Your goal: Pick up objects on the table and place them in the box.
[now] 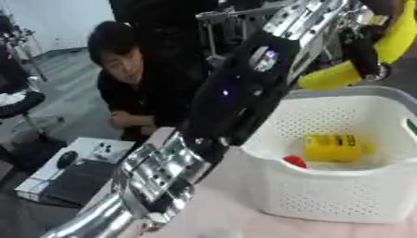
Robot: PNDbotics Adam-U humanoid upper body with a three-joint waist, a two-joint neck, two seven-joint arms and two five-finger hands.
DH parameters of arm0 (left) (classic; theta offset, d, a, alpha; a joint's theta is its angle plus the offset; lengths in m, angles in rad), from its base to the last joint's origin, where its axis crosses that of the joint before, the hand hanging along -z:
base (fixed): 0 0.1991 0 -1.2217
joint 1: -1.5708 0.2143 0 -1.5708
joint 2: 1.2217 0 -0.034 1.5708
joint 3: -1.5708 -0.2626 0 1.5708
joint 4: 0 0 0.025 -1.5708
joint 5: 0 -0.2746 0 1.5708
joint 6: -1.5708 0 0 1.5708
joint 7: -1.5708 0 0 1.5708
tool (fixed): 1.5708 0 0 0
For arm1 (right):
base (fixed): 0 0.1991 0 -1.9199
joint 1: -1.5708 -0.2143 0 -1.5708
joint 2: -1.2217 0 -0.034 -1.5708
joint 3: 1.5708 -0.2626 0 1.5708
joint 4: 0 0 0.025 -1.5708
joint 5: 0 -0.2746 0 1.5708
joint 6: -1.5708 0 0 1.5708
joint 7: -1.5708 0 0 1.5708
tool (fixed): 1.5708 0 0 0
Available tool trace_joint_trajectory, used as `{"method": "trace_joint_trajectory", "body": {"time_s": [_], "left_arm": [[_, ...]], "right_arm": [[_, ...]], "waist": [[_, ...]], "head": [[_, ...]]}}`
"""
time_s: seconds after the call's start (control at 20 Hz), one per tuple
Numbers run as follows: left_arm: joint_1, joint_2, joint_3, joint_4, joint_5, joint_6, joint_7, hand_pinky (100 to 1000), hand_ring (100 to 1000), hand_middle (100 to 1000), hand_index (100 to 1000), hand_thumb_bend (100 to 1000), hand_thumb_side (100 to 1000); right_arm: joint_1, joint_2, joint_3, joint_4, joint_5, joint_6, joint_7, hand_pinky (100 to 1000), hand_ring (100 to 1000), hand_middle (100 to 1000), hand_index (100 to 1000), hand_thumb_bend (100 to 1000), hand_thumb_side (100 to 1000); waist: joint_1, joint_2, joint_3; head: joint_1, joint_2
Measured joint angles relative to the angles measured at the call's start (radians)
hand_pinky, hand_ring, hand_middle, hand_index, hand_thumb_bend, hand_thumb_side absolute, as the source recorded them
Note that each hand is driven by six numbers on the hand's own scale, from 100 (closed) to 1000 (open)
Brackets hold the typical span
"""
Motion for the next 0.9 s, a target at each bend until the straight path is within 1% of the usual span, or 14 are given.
{"method": "trace_joint_trajectory", "body": {"time_s": [0.35,0.4,0.45,0.5,0.55,0.6,0.65,0.7,0.75,0.8,0.85,0.9], "left_arm": [[0.001,-0.011,0.001,0.033,-0.039,-0.008,0.000,565,703,644,617,157,605],[0.001,-0.015,0.001,0.039,-0.045,-0.009,0.000,585,725,698,658,142,593],[0.001,-0.018,0.001,0.045,-0.049,-0.010,0.000,585,725,698,658,142,593],[0.001,-0.022,0.001,0.052,-0.050,-0.012,0.001,677,815,844,876,379,616],[0.002,-0.026,0.001,0.063,-0.047,-0.016,0.000,691,826,861,905,418,623],[0.003,-0.028,0.001,0.080,-0.037,-0.020,0.000,793,912,963,1000,688,667],[0.005,-0.031,0.001,0.098,-0.022,-0.025,0.000,793,912,963,1000,688,667],[0.005,-0.034,0.001,0.114,-0.006,-0.030,0.000,835,953,1000,1000,786,674],[0.005,-0.035,0.001,0.125,0.007,-0.033,0.000,835,953,1000,1000,786,674],[0.005,-0.035,0.001,0.134,0.015,-0.036,0.000,837,959,1000,1000,813,684],[0.005,-0.035,0.001,0.139,0.019,-0.037,0.001,837,959,1000,1000,813,684],[0.005,-0.035,0.001,0.141,0.020,-0.038,0.001,836,959,1000,1000,837,690]], "right_arm": [[0.000,0.000,0.000,0.000,0.000,0.000,0.000,692,523,458,477,100,517],[0.000,0.000,0.000,0.000,0.000,0.000,0.000,692,523,458,477,100,517],[0.000,0.000,0.000,0.000,0.000,0.000,0.000,692,523,458,477,100,517],[0.000,0.000,0.000,0.000,0.000,0.000,0.000,692,523,458,477,100,516],[0.000,0.000,0.000,0.000,0.000,0.000,0.000,692,523,458,477,100,516],[0.000,0.000,0.000,0.000,0.000,0.000,0.000,692,523,458,477,100,516],[0.000,0.000,0.000,0.000,0.000,0.000,0.000,692,523,458,477,100,516],[0.000,0.000,0.000,0.000,0.000,0.000,0.000,692,523,458,477,100,515],[0.000,0.000,0.000,0.000,0.000,0.000,0.000,692,523,458,477,100,515],[-0.001,0.000,0.000,0.000,0.000,0.000,0.000,692,522,458,477,100,513],[-0.001,0.000,0.000,0.000,0.000,0.000,0.000,692,522,458,477,100,513],[-0.001,0.000,0.000,0.000,0.000,0.000,0.000,692,523,458,477,100,513]], "waist": [[0.000,0.001,-0.005],[0.000,0.001,-0.007],[0.000,0.002,-0.009],[0.000,0.002,-0.009],[0.000,0.002,-0.009],[0.000,0.002,-0.010],[0.000,0.002,-0.010],[0.000,0.002,-0.010],[0.000,0.002,-0.010],[0.000,0.002,-0.010],[0.000,0.002,-0.010],[0.001,0.002,-0.010]], "head": [[0.000,0.000],[0.000,0.000],[0.000,-0.001],[0.000,-0.001],[0.000,-0.001],[0.000,-0.001],[0.000,-0.001],[0.000,-0.002],[0.000,-0.002],[0.000,-0.002],[0.000,-0.003],[0.000,-0.003]]}}
